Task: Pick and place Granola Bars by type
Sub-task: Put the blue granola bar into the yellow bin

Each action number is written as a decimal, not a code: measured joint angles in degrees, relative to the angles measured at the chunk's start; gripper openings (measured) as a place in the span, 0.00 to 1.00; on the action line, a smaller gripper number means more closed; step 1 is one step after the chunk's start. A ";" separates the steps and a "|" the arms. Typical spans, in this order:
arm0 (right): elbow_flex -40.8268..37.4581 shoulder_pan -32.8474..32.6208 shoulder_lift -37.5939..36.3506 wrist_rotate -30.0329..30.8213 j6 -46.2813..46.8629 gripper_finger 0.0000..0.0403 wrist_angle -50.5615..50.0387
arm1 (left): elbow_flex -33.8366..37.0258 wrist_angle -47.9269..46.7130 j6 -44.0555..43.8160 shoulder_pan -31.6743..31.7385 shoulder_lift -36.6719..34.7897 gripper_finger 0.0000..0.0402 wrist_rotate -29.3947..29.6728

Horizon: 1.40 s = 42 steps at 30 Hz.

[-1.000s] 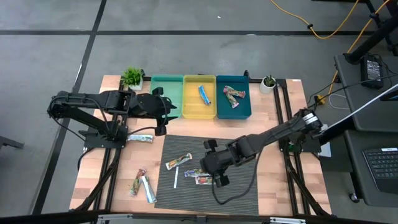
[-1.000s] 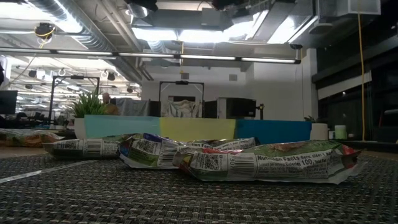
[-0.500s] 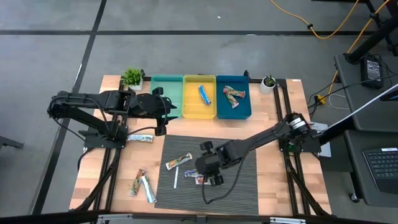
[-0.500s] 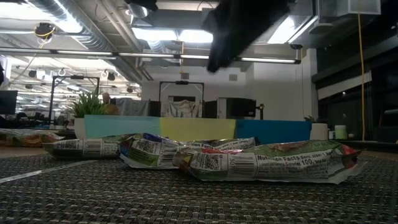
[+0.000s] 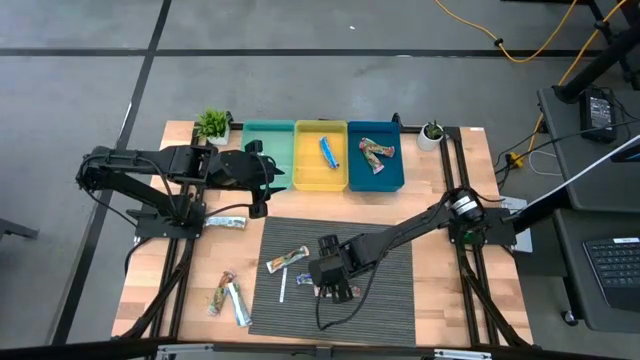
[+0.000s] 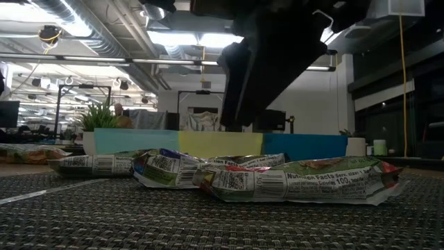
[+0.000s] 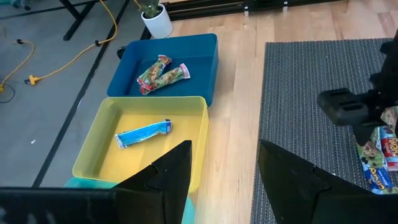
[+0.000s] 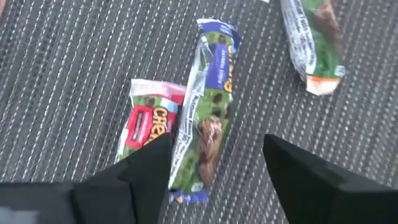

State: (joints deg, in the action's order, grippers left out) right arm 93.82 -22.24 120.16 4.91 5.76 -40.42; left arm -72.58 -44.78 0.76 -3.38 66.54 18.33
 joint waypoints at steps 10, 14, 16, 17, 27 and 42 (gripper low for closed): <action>0.02 0.00 2.75 0.00 -0.22 0.65 2.69 | 0.00 0.00 0.01 0.00 0.00 0.44 0.00; 0.01 0.07 3.43 0.00 -0.24 0.65 2.84 | 0.00 -0.02 -0.01 0.00 0.00 0.44 0.00; 0.02 0.11 3.47 0.00 -0.22 0.65 3.11 | 0.00 0.00 0.01 0.00 0.00 0.44 0.00; 0.02 0.11 3.48 0.00 -0.24 0.65 3.04 | 0.00 -0.02 0.02 0.00 0.00 0.44 0.00; 0.02 0.11 3.94 0.00 -0.01 0.65 4.40 | 0.00 0.00 0.01 0.00 0.00 0.44 0.00; -0.61 0.48 4.57 -0.50 -0.20 0.65 6.74 | 0.00 0.00 0.00 0.00 0.00 0.44 0.00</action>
State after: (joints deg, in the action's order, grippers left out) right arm 93.21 -21.76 124.73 4.40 5.56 -33.68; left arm -72.58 -44.77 0.75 -3.38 66.54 18.33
